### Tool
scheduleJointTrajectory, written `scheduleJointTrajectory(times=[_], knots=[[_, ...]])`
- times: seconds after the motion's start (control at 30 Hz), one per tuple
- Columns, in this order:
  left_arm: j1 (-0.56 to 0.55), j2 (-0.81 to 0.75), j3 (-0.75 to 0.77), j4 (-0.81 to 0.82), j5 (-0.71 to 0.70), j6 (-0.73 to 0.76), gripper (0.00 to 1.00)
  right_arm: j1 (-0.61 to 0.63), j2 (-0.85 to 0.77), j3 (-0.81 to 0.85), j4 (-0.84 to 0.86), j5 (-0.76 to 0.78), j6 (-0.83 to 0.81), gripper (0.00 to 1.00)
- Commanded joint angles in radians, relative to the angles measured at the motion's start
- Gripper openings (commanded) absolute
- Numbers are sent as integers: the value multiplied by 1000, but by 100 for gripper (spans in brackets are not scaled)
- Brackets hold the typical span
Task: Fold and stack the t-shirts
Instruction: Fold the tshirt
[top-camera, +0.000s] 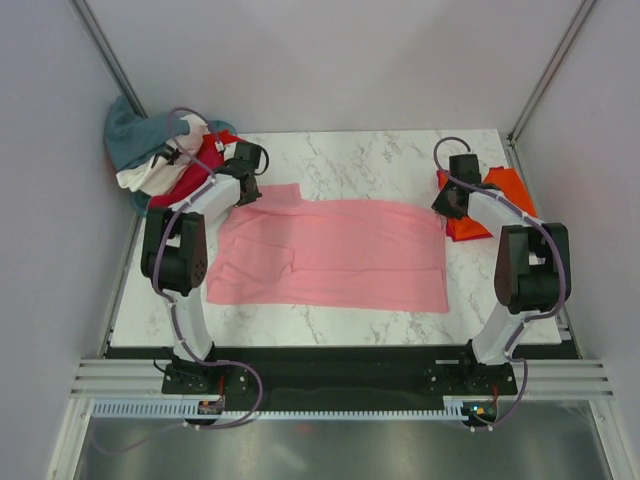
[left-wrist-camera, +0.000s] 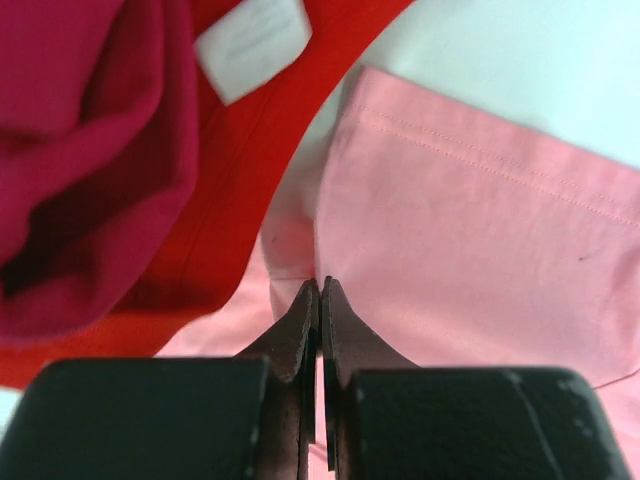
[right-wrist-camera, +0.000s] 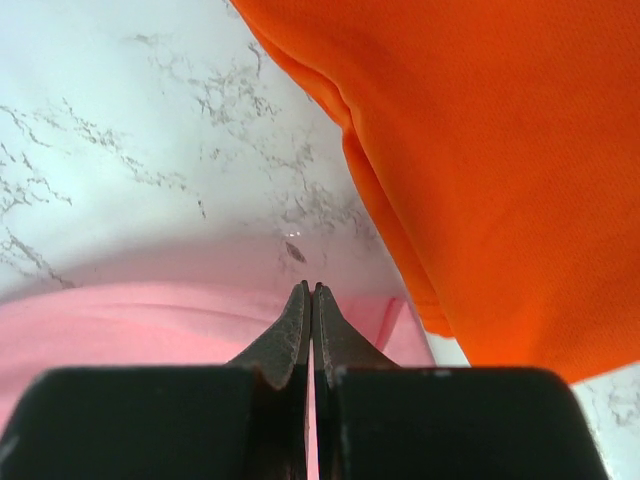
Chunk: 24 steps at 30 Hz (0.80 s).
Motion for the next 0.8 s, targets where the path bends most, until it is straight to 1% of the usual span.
scheduleJointTrajectory(times=[0.0,0.3,0.6,0.77], knots=[[1,-112,-75,108,-71,-7,2,-8,-91,-44,8,19,15,0],[0,-261,-253,208,-140,-38,2,-31,-224,-158,8,45,27,0],[0,-295,-345,240,-188,-82,2,-32,-289,-219,10,48,32,0],[-2,-324,-405,286,-194,-76,2,-32,-322,-228,10,51,33,0]])
